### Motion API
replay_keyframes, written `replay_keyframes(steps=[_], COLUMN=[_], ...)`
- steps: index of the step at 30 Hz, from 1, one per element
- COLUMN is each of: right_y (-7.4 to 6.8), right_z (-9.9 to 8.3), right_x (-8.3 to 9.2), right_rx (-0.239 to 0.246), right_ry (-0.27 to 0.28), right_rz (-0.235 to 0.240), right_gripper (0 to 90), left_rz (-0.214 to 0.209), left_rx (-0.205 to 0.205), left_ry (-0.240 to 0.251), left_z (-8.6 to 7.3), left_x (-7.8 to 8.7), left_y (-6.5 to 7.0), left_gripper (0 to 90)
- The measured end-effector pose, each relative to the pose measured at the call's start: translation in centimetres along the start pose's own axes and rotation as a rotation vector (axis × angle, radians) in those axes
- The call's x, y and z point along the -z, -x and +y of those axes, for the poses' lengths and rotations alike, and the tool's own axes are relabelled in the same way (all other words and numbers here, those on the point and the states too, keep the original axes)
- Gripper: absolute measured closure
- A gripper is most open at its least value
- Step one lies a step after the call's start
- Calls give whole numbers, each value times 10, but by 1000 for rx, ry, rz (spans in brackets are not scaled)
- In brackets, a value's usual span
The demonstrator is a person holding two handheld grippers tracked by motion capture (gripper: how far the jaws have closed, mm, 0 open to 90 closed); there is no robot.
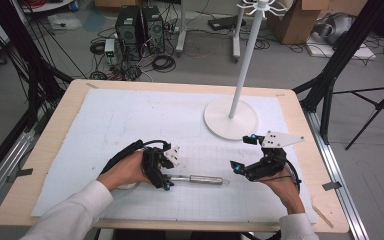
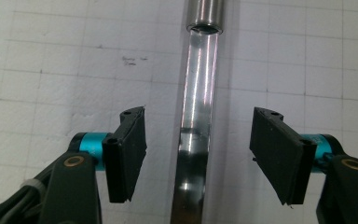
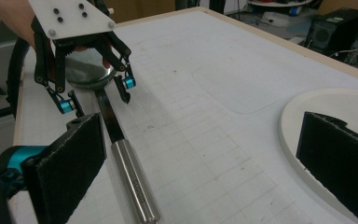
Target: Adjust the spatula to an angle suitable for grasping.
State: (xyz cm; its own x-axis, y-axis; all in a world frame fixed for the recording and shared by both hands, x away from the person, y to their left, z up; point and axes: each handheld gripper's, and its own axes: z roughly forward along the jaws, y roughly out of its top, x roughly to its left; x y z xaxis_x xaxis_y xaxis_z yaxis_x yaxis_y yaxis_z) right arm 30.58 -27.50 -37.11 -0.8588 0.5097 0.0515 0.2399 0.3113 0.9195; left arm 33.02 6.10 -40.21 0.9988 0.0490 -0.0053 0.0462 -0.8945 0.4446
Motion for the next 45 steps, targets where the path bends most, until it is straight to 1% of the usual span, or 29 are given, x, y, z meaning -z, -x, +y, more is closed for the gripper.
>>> replay_keyframes(steps=[2,3,4,6,7,8,11,14,16,19,23,25,26,27,32,34,39,45], right_y=[0,0,0,0,0,0,0,0,0,0,0,0,0,0,0,-1,0,0], right_z=[0,0,0,0,0,0,0,0,0,0,0,0,0,0,0,0,0,-1], right_x=[0,-1,-1,-1,-1,-1,-1,-1,-1,-2,-2,-2,-2,-2,-2,-2,-3,-3], right_rx=[1,1,0,5,4,3,0,0,-1,-1,-1,-1,1,3,1,-2,1,2], right_ry=[0,2,-1,-3,-3,-3,-6,-7,-5,-8,-9,-11,-8,-9,-11,-14,-14,-13], right_rz=[0,2,4,5,4,5,7,7,8,9,8,8,8,7,7,10,11,8], right_gripper=[3,3,3,3,3,3,3,3,3,3,3,3,3,3,3,3,3,3], left_rz=[3,5,4,7,7,12,1,-3,-5,-10,-3,5,5,7,7,7,7,-3], left_rx=[-8,-1,-3,-9,-6,-18,-17,-21,-29,-22,-29,-42,-36,-43,-39,-40,-40,-55], left_ry=[-14,-18,-29,-37,-39,-43,-50,-74,-93,-105,-126,-133,-135,-140,-165,-171,-179,-189], left_z=[2,3,4,6,6,8,12,14,16,17,18,20,20,21,22,22,22,23], left_x=[-2,-4,-4,-5,-6,-6,-7,-9,-10,-11,-12,-12,-13,-13,-13,-14,-16,-15], left_y=[-1,0,-1,-2,-1,-1,0,-1,-1,-1,-1,-3,-2,-2,-2,-2,-2,-2], left_gripper=[375,383,390,395,416,429,446,457,479,485,511,522,534,541,573,603,629,675])
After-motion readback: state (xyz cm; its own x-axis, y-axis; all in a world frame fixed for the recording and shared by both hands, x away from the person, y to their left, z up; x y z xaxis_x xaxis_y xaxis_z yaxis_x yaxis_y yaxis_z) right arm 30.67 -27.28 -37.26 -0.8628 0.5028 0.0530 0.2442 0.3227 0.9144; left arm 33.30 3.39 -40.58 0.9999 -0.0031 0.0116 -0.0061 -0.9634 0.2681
